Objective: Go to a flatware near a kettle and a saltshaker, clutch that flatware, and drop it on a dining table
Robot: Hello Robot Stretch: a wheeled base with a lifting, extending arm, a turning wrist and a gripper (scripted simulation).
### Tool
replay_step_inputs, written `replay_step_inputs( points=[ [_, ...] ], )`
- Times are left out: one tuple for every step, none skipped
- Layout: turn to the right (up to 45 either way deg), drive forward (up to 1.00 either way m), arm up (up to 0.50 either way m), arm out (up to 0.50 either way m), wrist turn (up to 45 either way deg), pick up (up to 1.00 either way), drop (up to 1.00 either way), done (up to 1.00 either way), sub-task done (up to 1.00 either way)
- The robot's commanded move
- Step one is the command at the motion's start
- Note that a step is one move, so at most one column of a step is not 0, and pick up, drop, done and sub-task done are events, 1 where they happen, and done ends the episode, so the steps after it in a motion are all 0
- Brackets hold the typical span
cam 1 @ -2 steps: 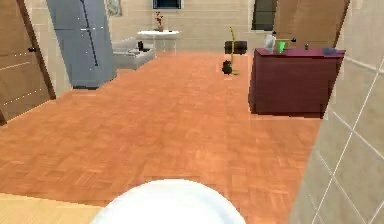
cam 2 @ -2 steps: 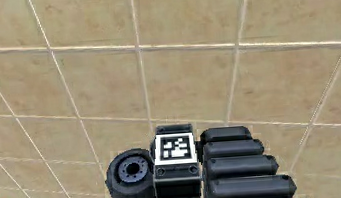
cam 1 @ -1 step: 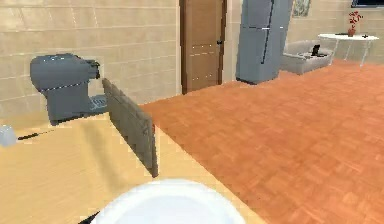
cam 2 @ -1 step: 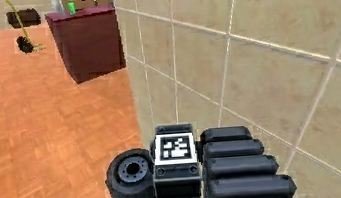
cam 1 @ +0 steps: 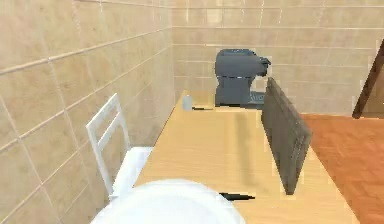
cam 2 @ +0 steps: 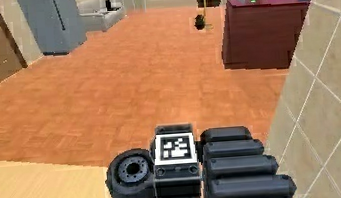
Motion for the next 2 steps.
replay_step_inputs(
  points=[
    [-45.0, 0.0, 0.0, 0.0, 0.0, 0.0, 0.0, 0.0, 0.0],
    [-21.0, 0.0, 0.0, 0.0, 0.0, 0.0, 0.0, 0.0, 0.0]
  ],
)
